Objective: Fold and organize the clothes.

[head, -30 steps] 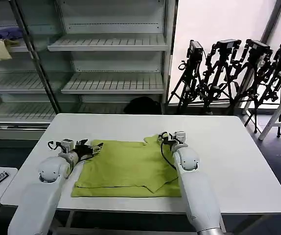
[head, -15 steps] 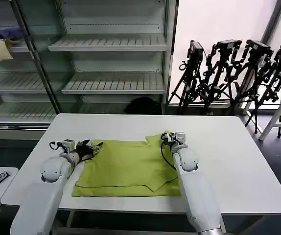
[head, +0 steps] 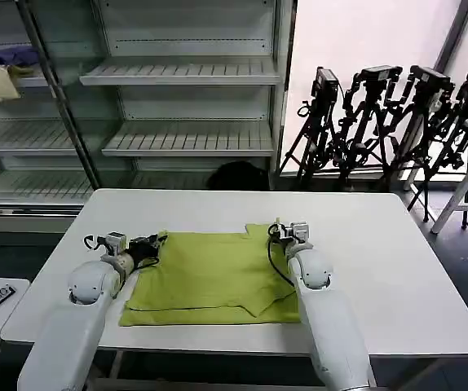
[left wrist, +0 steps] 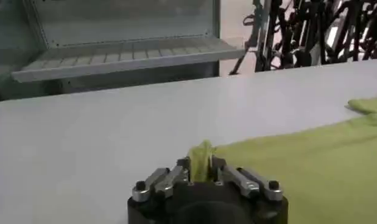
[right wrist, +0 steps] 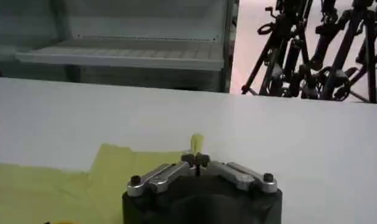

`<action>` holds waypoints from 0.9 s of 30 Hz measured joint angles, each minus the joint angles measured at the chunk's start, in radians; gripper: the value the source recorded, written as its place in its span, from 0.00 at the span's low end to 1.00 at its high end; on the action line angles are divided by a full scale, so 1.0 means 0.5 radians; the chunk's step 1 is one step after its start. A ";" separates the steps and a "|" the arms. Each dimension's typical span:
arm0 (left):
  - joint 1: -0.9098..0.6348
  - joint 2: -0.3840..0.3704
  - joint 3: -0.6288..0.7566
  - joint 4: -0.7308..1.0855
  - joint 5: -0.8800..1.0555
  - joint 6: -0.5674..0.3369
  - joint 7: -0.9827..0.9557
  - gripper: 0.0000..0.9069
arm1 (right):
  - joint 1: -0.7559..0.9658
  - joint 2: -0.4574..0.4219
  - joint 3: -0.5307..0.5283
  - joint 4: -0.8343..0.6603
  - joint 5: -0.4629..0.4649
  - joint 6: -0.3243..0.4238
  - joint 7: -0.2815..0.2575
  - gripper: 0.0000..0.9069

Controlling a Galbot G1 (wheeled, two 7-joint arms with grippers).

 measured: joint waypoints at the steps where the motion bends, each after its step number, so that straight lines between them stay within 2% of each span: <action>1: 0.001 0.000 0.000 -0.004 0.001 0.000 0.000 0.00 | -0.006 -0.002 -0.002 0.011 0.007 -0.001 0.001 0.00; 13: 0.059 0.034 -0.065 -0.108 -0.062 -0.002 -0.030 0.00 | -0.078 -0.041 -0.030 0.211 0.181 -0.005 0.064 0.00; 27: 0.285 0.067 -0.198 -0.425 -0.192 -0.011 0.027 0.00 | -0.335 -0.135 -0.068 0.673 0.322 -0.006 0.082 0.00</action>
